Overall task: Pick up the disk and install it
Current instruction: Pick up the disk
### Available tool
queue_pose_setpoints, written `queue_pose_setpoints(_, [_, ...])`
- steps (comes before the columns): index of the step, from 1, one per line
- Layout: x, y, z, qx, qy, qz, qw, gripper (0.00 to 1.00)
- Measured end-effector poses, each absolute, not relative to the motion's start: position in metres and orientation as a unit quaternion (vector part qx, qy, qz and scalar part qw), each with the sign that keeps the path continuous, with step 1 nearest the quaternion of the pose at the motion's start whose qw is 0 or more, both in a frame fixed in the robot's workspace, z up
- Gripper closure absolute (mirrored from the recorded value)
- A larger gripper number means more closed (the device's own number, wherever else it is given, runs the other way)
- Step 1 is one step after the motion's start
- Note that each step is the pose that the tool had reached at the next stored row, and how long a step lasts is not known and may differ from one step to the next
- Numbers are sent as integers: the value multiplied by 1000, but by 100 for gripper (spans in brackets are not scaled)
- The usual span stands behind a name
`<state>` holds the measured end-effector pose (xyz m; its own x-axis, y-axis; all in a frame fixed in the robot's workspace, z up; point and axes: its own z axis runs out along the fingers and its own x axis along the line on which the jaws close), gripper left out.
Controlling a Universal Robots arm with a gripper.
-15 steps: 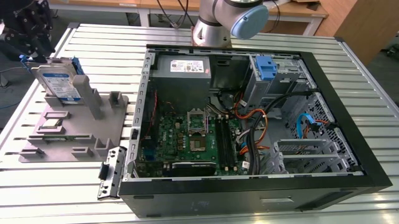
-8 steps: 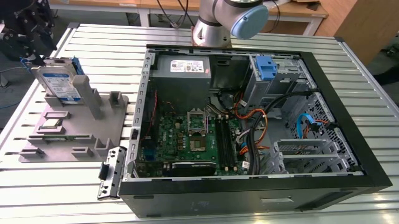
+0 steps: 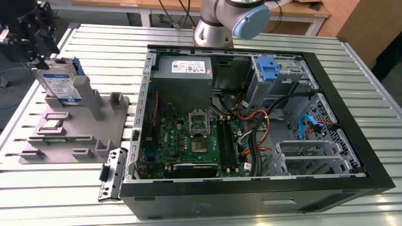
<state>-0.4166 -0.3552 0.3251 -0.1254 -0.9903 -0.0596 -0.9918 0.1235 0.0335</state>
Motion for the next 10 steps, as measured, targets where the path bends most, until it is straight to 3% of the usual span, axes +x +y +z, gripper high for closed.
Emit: queue_pose_setpoints(10, [-419, -355, 312, -676, 736, 26, 18, 41])
